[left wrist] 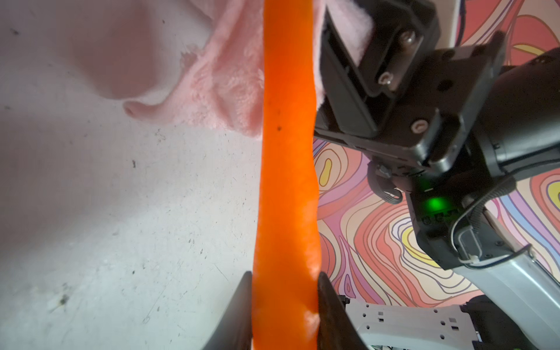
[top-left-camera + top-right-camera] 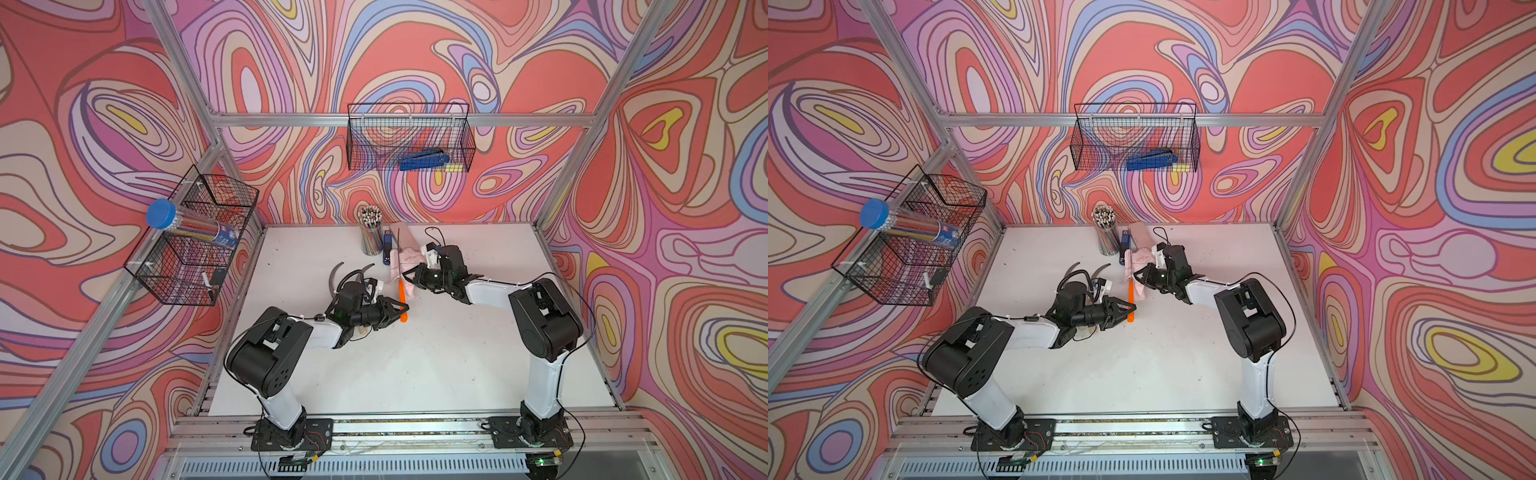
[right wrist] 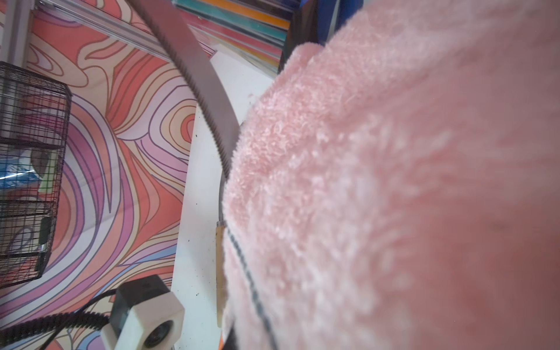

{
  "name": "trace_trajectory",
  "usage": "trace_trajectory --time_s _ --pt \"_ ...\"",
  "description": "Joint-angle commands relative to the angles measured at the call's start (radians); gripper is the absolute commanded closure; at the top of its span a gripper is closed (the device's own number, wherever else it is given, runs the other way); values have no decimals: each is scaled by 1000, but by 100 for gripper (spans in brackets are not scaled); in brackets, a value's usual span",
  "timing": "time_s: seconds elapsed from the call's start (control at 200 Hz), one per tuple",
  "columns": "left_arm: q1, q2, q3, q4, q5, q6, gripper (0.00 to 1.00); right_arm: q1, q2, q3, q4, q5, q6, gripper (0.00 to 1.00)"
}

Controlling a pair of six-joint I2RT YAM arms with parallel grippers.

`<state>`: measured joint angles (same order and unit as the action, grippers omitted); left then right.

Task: Wipe small sickles with rags
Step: Wipe the small sickle.

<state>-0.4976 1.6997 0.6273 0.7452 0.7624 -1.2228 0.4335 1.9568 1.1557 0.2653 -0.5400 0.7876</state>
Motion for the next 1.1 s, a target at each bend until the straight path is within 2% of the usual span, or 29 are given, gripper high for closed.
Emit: trace_trajectory --time_s 0.0,0.235,0.726,0.951,1.097 --pt "-3 3 4 28 22 9 100 11 -44 -4 65 -21 12 100" --pt "-4 6 3 30 22 7 100 11 10 109 -21 15 -21 100" --pt "-3 15 6 36 25 4 100 -24 122 463 -216 78 -86 100" --pt "-3 18 5 39 24 1 100 -42 101 503 -254 87 -107 100" --pt "-3 23 3 57 31 -10 100 -42 87 447 -233 83 -109 100"
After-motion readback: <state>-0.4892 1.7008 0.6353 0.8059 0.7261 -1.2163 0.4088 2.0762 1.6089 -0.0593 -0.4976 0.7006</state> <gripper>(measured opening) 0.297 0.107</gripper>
